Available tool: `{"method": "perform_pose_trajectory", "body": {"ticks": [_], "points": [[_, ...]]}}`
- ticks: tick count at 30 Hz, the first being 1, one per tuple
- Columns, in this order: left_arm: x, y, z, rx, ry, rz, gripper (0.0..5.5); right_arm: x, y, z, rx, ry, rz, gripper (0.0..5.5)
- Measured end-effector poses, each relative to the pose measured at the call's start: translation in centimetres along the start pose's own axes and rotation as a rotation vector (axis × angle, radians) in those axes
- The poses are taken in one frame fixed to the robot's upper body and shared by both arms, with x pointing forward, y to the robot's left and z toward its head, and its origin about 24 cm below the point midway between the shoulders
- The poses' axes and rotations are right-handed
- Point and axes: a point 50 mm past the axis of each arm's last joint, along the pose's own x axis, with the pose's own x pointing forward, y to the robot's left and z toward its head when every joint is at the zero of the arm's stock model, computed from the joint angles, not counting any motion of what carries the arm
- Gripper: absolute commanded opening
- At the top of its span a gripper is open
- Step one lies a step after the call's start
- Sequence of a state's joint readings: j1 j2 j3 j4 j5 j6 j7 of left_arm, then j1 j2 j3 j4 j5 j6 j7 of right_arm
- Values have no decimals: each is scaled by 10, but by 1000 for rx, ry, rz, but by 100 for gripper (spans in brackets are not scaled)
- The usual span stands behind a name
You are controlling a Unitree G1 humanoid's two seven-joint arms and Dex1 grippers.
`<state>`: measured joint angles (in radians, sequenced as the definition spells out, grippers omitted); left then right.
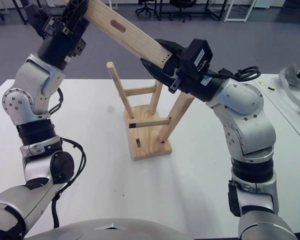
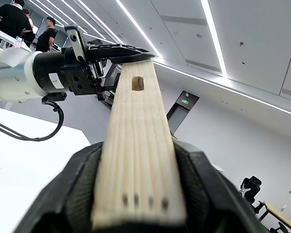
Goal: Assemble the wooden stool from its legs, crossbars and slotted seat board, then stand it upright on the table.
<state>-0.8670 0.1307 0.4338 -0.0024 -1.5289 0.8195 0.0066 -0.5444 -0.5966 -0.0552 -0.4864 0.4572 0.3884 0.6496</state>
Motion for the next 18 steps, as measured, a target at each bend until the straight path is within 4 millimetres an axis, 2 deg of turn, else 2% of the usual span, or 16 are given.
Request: {"method": "perform_pose_trajectory", "body": {"ticks": [3,7,10,13,14,15,16,18], "points": [[-3,1,1,7,-22,17,102,-2,2,-4,-24,42,23,330],[-13,-10,19,90,-107,38,102,-9,-2,-9,-56,86,2,399],[-32,-18,35,183,-183,91,102,-28,-22,-18,-89,156,-98,455],[-61,-20,32,294,-181,189,102,-54,-52,-29,-76,245,-309,459],[-68,-22,27,335,-164,213,102,-61,-59,-36,-81,305,-366,459],[-80,-20,16,422,-122,278,102,-74,-62,-53,-97,430,-420,459],[-91,-14,3,475,-74,352,102,-89,-54,-79,-76,567,-433,459],[-102,-7,-16,549,-14,432,102,-108,-31,-117,-40,744,-377,459]]}}
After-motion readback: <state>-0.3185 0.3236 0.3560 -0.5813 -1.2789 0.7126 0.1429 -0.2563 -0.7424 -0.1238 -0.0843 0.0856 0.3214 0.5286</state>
